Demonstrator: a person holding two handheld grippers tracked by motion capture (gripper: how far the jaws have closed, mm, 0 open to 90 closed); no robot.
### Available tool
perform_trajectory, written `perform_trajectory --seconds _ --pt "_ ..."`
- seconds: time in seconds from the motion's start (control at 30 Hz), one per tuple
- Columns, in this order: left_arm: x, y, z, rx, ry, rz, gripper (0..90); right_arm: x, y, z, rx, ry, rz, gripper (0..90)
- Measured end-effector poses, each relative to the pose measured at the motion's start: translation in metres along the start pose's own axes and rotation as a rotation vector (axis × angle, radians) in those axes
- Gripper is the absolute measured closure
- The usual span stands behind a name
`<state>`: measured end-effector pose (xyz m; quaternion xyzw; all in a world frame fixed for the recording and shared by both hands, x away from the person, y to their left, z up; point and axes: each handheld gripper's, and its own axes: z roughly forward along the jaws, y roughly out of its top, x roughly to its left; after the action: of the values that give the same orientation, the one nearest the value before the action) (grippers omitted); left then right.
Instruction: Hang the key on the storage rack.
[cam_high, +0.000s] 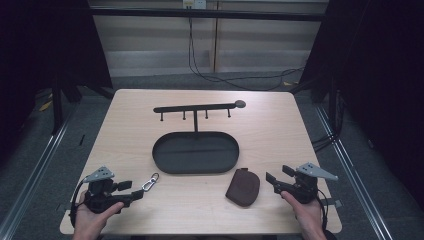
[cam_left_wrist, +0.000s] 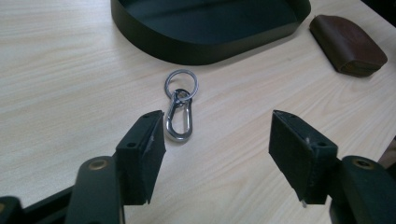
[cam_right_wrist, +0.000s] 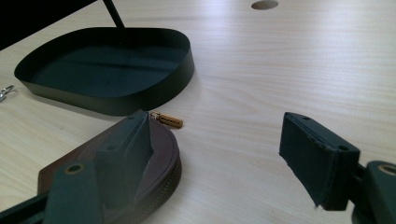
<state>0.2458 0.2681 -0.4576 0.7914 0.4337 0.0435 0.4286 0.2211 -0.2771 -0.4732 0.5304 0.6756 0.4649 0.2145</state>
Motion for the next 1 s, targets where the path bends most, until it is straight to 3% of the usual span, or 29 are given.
perform_trajectory --seconds 0.03,0.1,0.2,0.4,0.5,0.6,0.67,0.7,0.73,0.9,0.97,1.0 --pt "0.0 0.0 0.0 0.009 -0.002 0.01 36.8 0.0 0.0 0.0 0.0 0.0 0.0 25.2" --pt "-0.002 0.0 0.0 0.011 0.006 0.023 41.6 -0.003 0.001 0.0 0.05 0.025 0.059 26.0" --pt "-0.005 0.001 0.0 0.006 0.002 0.042 40.5 -0.004 0.001 -0.001 0.095 0.051 0.084 26.2" --pt "-0.007 0.001 0.002 0.02 0.021 0.034 37.8 0.003 0.002 -0.006 0.103 0.057 0.045 26.0" --pt "-0.011 0.002 0.004 0.035 0.023 0.047 41.1 0.002 0.003 -0.007 0.106 0.064 0.048 26.0" --pt "-0.013 0.003 0.003 0.034 0.001 0.059 43.4 0.004 0.003 -0.008 0.1 0.058 0.04 26.0" --pt "-0.014 0.005 0.003 0.031 -0.02 0.064 52.4 0.005 0.004 -0.009 0.095 0.048 0.033 25.7" --pt "-0.014 0.007 0.003 0.044 -0.056 0.061 52.4 0.005 0.004 -0.009 0.095 0.048 0.03 25.7" --pt "-0.014 0.008 0.004 0.056 -0.077 0.054 57.6 0.004 0.003 -0.008 0.112 0.078 0.044 23.3" --pt "-0.021 0.019 0.006 0.071 -0.056 0.072 59.1 0.005 0.003 -0.008 0.114 0.082 0.037 23.5" --pt "-0.022 0.025 0.005 0.1 -0.024 0.098 56.7 0.005 0.003 -0.008 0.113 0.082 0.036 22.7" --pt "-0.023 0.028 0.006 0.104 0.002 0.098 47.7 0.006 0.003 -0.008 0.113 0.078 0.037 22.7"
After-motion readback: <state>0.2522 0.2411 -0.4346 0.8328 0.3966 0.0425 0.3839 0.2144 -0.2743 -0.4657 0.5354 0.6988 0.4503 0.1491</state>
